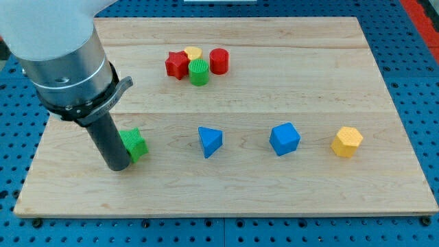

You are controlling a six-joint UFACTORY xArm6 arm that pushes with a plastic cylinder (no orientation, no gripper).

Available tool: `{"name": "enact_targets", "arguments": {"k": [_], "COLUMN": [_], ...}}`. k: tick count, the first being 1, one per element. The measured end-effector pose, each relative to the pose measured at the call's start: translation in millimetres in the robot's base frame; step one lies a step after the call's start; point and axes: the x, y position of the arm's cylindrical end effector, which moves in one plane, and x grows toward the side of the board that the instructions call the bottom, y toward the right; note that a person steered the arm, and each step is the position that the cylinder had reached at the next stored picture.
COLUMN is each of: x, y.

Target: Separate group of blocks

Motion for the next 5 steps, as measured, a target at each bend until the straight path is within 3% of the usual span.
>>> {"name": "enact_targets", "arguments": {"k": [2,4,5], "x": [-4.7,-46.5,-106.5], "y": [32.1,-102.4,-112.6]}}
